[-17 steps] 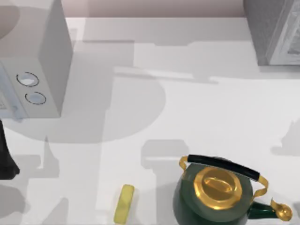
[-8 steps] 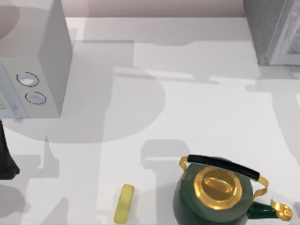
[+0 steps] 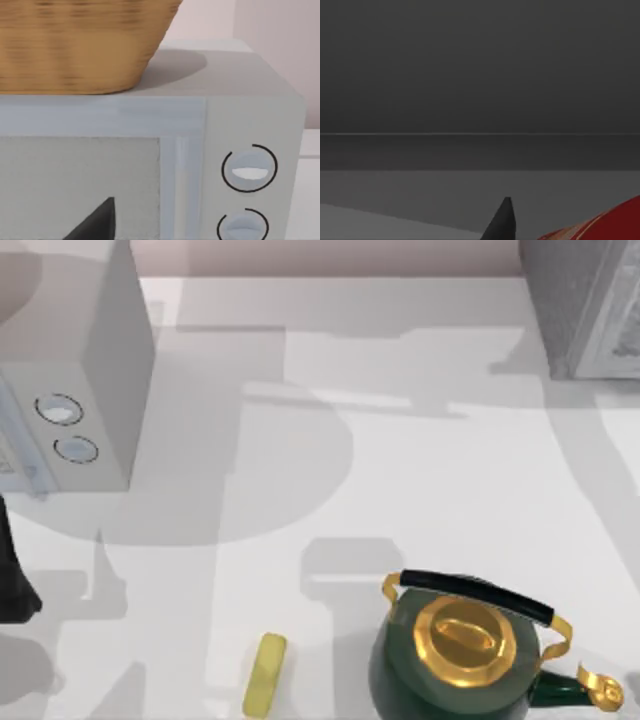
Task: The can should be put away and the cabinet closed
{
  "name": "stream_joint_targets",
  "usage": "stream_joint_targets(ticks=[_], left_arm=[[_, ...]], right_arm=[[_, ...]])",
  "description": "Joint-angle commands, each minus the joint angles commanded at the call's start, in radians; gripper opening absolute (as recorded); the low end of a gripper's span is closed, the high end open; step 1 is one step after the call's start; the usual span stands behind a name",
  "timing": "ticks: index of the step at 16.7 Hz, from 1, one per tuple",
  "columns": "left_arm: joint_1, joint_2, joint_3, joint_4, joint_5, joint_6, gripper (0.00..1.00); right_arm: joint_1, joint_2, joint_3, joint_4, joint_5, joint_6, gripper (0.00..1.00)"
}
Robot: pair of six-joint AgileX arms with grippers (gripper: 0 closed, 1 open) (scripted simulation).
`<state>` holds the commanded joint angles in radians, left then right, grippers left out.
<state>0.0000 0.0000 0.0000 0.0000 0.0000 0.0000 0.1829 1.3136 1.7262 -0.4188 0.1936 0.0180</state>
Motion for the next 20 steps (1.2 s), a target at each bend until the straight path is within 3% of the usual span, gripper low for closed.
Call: stream_joint_targets(ticks=[10, 20], left_arm=[[0.0, 0.0, 0.0, 0.0, 0.0, 0.0, 1.0], [0.0, 0.0, 0.0, 0.0, 0.0, 0.0, 1.0]], right_arm=[[-0.015, 0.076, 0.083, -0.025, 0.004, -0.003, 0.0], [-0.079, 0.577, 0.801, -0.187, -0.034, 0.005, 0.0]])
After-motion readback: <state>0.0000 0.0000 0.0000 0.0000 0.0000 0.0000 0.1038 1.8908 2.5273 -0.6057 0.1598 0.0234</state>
